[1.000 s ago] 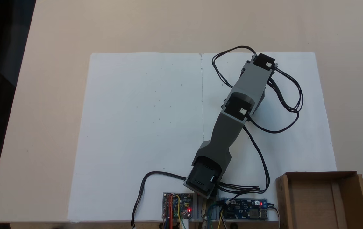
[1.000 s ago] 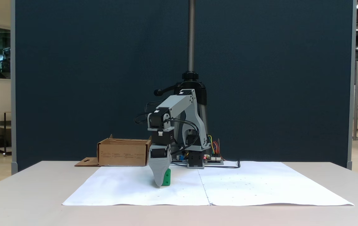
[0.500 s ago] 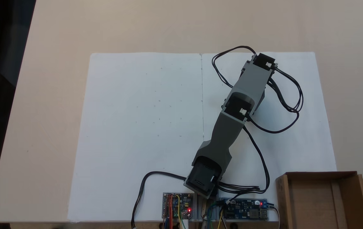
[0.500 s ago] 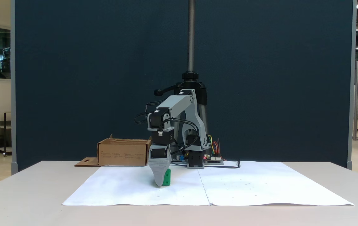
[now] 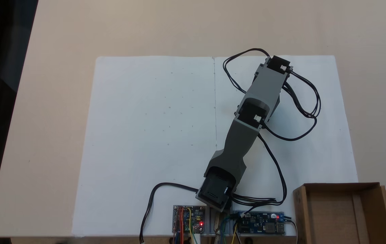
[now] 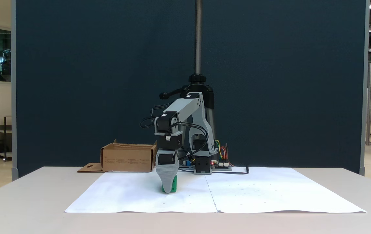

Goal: Grasp a green dice and put it in the bin.

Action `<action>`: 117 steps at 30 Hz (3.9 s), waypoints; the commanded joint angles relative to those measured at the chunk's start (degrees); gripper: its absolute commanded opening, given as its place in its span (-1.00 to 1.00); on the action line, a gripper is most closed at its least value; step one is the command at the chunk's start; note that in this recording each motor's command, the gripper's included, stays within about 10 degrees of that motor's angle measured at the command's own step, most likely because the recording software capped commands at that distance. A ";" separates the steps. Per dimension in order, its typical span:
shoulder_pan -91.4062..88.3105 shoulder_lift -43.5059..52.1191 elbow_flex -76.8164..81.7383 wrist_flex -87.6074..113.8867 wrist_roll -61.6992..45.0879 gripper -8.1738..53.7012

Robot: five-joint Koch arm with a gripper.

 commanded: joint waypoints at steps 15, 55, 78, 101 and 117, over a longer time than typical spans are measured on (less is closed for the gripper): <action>0.79 0.97 -0.88 -2.02 -5.45 0.11; 1.85 1.23 -0.70 -4.31 7.29 0.12; 1.93 2.99 -0.09 -6.42 8.88 -0.36; 29.71 24.52 -0.26 -26.19 13.97 -0.36; 70.84 28.74 -5.36 -25.05 11.78 -0.36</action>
